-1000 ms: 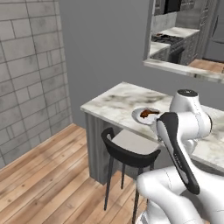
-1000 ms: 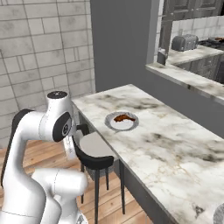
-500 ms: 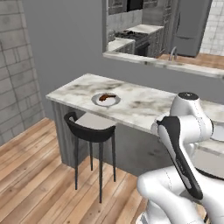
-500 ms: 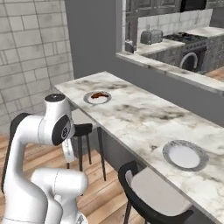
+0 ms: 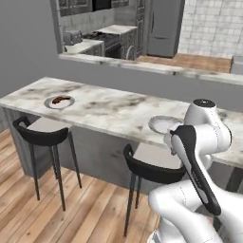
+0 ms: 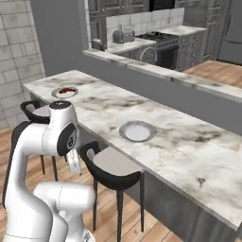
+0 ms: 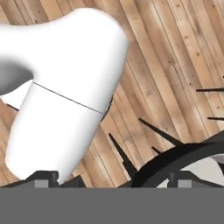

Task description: Take the chicken drumsticks from the pan and place one on each plate on the dining counter.

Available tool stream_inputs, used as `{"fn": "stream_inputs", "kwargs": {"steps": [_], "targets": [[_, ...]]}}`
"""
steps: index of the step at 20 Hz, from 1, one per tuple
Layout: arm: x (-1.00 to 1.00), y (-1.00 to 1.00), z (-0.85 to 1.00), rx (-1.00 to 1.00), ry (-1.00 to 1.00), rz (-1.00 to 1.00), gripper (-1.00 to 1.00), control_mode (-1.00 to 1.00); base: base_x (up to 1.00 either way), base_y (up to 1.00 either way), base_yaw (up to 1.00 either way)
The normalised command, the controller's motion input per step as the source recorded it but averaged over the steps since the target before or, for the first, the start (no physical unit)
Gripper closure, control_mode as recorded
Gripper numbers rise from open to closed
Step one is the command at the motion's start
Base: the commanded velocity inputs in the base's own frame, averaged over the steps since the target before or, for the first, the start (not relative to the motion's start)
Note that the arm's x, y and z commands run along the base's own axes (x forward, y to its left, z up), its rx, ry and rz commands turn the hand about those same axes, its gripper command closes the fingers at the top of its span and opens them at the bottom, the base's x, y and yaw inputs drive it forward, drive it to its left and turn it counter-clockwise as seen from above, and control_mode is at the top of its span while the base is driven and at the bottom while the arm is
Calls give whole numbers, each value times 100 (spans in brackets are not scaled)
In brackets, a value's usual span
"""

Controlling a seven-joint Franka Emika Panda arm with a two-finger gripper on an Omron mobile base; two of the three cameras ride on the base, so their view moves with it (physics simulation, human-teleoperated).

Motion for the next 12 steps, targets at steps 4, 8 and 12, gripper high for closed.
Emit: {"fn": "stream_inputs", "kwargs": {"steps": [4, 8, 12], "targets": [[0, 0, 0, 0, 0, 0, -100, 100, -66, -100, -22], [0, 0, 0, 0, 0, 0, -100, 100, -33, -100, -25], [0, 0, 0, 0, 0, 0, -100, 100, -4, -100, -26]]}}
